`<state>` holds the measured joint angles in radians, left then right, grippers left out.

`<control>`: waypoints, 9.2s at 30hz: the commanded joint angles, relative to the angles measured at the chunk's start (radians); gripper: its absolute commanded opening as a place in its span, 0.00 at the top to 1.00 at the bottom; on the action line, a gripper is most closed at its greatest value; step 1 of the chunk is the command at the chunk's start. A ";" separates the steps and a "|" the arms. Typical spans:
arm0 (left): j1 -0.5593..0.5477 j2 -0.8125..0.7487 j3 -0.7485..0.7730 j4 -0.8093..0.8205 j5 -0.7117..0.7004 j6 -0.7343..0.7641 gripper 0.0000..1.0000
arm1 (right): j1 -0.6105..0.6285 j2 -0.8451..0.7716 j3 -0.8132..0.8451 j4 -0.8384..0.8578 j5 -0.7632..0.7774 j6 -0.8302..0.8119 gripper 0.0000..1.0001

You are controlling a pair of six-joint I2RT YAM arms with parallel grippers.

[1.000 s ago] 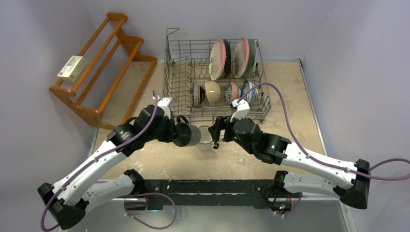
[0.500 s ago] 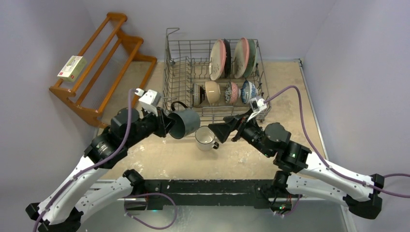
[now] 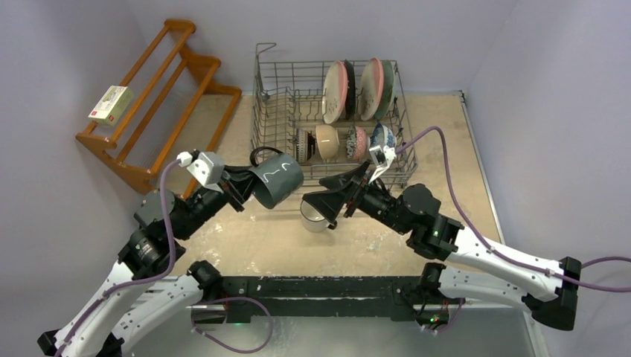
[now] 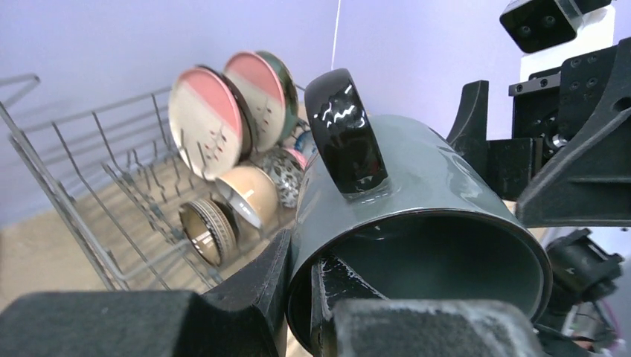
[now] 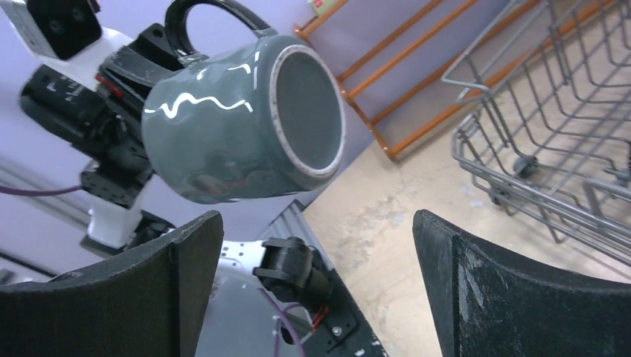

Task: Load the mixed dishes into the dish rack
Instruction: Pick up the cup at the center of the board, then turn the cup upside down in the dish rack, then pick up the cup at the center of the board.

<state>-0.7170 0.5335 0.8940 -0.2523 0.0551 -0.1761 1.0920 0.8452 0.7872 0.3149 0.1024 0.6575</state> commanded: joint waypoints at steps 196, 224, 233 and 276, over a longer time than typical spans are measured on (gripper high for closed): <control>0.011 -0.210 -0.256 0.085 -0.461 0.211 0.01 | -0.532 1.631 1.469 0.057 -0.597 -0.809 0.80; 0.011 -0.213 -0.256 0.075 -0.459 0.204 0.01 | -0.526 1.632 1.423 0.055 -0.521 -0.785 0.01; 0.011 -0.208 -0.254 0.072 -0.460 0.204 0.01 | -0.526 1.582 1.381 0.098 -0.496 -0.747 0.01; 0.011 -0.208 -0.256 0.065 -0.610 0.070 0.01 | -0.539 0.736 0.489 0.355 -0.394 -0.336 0.01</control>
<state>-0.7136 0.3210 0.6323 -0.2020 -0.5369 -0.0608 0.5541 1.6920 1.3540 0.6350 -0.2501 0.2783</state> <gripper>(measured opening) 0.993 0.987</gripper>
